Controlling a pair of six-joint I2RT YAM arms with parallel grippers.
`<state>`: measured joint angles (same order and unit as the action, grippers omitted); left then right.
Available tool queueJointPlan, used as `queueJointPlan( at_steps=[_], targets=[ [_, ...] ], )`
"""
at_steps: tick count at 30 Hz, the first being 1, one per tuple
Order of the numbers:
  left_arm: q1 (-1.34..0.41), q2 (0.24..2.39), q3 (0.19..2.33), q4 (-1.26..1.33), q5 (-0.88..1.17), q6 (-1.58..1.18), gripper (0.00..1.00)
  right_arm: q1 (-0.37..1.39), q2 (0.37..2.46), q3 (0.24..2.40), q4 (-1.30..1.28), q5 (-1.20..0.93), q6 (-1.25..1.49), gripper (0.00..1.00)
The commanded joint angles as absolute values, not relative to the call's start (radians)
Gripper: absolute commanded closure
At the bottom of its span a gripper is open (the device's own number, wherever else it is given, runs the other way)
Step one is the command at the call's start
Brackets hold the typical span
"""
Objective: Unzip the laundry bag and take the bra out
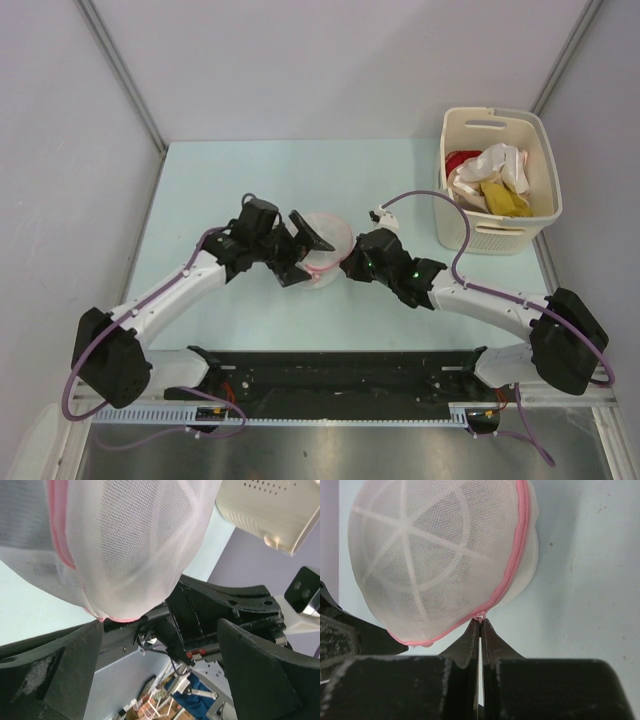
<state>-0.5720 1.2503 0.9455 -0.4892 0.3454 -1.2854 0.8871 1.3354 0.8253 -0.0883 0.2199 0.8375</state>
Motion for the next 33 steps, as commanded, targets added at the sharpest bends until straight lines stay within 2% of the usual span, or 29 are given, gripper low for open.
queueJointPlan(
  at_steps=[1, 7, 12, 13, 15, 16, 23, 27, 30, 33],
  targets=[
    [-0.588, 1.273, 0.997, -0.489, 0.213, -1.296, 0.0, 0.893, 1.318, 0.861, -0.078, 0.244, 0.848, 1.0],
    [-0.592, 1.351, 1.034, -0.456, 0.171, -1.289, 0.14, 0.893, 1.322, 0.859, -0.078, 0.236, 0.847, 1.0],
    [-0.594, 1.4, 1.057, -0.465, 0.161, -1.278, 0.43, 0.894, 1.319, 0.861, -0.084, 0.23, 0.847, 1.0],
    [-0.595, 1.405, 1.063, -0.471, 0.158, -1.273, 0.59, 0.894, 1.315, 0.859, -0.086, 0.23, 0.845, 1.0],
    [-0.591, 1.41, 1.069, -0.483, 0.166, -1.258, 0.81, 0.887, 1.305, 0.861, -0.104, 0.239, 0.835, 1.0],
    [-0.588, 1.408, 1.077, -0.483, 0.17, -1.246, 1.0, 0.881, 1.302, 0.861, -0.113, 0.245, 0.828, 1.0],
    [-0.459, 1.425, 1.118, -0.482, 0.308, -0.987, 1.0, 0.726, 1.281, 0.858, -0.195, 0.273, 0.671, 1.0],
    [-0.408, 1.489, 1.183, -0.532, 0.44, -0.838, 1.0, 0.617, 1.299, 0.856, -0.172, 0.194, 0.614, 1.0],
    [-0.405, 1.557, 1.23, -0.528, 0.514, -0.776, 1.0, 0.615, 1.312, 0.854, -0.109, 0.108, 0.609, 1.0],
    [-0.405, 1.617, 1.299, -0.486, 0.526, -0.755, 1.0, 0.691, 1.312, 0.859, -0.098, 0.112, 0.647, 1.0]
  ],
)
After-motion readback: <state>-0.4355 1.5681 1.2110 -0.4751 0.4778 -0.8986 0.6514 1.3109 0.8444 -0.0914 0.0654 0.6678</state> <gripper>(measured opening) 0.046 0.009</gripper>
